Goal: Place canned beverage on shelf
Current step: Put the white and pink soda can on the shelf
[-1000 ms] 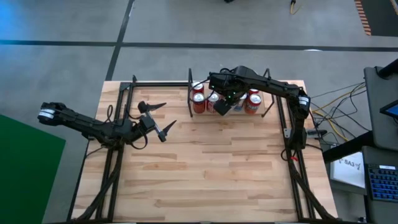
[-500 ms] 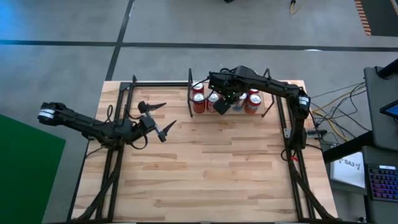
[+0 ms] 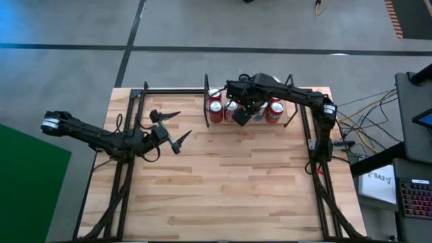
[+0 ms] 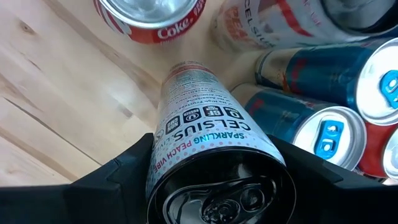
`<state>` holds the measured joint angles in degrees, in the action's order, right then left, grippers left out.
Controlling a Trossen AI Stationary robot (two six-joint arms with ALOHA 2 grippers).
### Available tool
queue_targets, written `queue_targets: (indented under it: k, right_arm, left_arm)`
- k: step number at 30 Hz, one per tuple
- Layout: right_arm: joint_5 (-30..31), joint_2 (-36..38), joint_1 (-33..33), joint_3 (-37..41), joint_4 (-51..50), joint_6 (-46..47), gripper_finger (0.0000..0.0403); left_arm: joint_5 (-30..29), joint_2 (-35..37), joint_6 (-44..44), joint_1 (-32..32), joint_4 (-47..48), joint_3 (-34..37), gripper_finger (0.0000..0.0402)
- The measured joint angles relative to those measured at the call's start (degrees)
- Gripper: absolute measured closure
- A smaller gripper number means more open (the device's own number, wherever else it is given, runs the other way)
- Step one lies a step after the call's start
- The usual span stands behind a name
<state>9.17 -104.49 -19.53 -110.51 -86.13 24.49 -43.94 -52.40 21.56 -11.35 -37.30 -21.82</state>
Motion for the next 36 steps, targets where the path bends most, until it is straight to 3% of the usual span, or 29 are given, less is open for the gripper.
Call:
queue_targets:
  k: [36]
  right_arm:
    - [0.00, 0.00, 0.00, 1.17, 2.77, -1.93, 0.0148]
  left_arm:
    - [0.00, 0.00, -0.04, 0.00, 0.02, 0.00, 0.0012]
